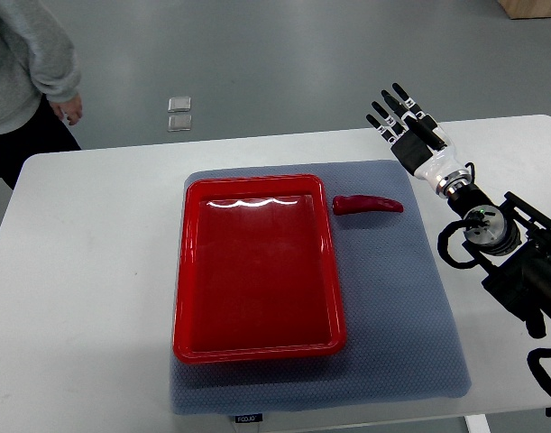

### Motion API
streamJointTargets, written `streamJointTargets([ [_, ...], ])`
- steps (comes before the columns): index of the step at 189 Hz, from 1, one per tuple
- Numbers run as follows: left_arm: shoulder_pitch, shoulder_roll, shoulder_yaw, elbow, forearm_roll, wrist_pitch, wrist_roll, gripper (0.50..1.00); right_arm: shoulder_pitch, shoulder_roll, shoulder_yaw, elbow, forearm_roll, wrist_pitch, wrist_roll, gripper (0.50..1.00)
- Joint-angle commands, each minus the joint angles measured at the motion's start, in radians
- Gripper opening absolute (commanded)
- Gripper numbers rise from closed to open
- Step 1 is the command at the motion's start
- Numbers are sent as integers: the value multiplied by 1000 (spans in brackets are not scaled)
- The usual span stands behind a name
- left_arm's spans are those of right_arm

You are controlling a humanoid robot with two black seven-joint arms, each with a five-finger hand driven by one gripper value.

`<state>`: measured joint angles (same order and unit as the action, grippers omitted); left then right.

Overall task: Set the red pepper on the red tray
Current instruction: 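Lower the right hand down toward the red chili pepper beside the tray, then close the right hand's fingers around the red chili pepper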

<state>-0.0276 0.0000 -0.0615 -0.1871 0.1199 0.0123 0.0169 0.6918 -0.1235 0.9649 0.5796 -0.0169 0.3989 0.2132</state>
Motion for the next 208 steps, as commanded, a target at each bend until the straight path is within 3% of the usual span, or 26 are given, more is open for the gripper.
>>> streamJointTargets([
  [1,0,0,0,0,0,0,0,1000,0,2,0,0,0,0,0,913],
  [48,0,0,-1,0,1,0,0,1000,6,-5,-6,0,-5,12,-3,913],
  [69,0,0,-1,2,0,0,0,1000,63,-79,-143,0,-253,81,-3,913],
  [116,0,0,2,-2,1,0,0,1000,132,-251,-279,106,-906,69,12,911],
  [126,0,0,2,-2,1,0,0,1000,132,-251,-279,106,-907,69,12,911],
  [127,0,0,2,-2,1,0,0,1000,140,-272,-284,143,-1036,34,26,909],
  [129,0,0,2,-2,1,0,0,1000,141,-275,-285,149,-1064,23,31,909],
  [153,-2,0,2,-2,1,0,0,1000,140,-280,-313,192,-1284,-81,64,903],
  [208,-2,0,0,0,0,0,0,1000,124,-254,-517,197,-1328,-319,91,901],
])
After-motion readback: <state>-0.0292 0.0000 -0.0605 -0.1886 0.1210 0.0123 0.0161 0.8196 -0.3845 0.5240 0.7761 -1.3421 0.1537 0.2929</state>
